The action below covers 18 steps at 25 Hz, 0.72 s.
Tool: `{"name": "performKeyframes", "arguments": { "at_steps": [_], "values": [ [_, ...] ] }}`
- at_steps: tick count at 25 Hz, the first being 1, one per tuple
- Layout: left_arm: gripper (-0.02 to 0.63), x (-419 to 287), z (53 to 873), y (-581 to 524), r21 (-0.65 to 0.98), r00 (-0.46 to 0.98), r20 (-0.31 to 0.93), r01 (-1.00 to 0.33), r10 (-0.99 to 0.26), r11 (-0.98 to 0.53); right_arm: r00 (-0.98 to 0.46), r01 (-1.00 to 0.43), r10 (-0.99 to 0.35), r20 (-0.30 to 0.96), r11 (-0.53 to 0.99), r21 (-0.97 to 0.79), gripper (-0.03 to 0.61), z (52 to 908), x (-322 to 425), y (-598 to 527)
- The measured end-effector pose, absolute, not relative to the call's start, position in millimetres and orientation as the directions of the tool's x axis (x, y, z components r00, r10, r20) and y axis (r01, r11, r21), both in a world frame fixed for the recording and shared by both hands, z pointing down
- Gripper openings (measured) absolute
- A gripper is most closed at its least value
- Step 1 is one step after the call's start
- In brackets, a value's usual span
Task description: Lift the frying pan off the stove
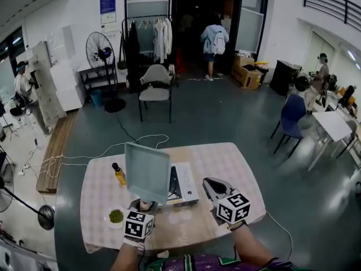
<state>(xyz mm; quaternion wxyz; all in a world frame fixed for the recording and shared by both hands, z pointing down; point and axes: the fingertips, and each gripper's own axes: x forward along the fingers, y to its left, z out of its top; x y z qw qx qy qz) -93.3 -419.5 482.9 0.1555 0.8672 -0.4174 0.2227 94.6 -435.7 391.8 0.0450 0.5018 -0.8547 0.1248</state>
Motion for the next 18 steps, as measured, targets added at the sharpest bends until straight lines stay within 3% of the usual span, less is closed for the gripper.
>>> {"name": "performKeyframes", "arguments": {
  "at_steps": [7,18],
  "values": [
    [0.117,38,419,-325,0.151,0.458,0.464,-0.884,-0.758,-0.442,-0.516,-0.852,-0.848,0.12,0.494,-0.171,0.008,331,262,-333],
    [0.117,31,365,-286,0.14,0.35,0.388,-0.937,-0.853,-0.321,-0.462,-0.873,-0.887,0.012,0.453,-0.181,0.008,286,310,-291]
  ]
}}
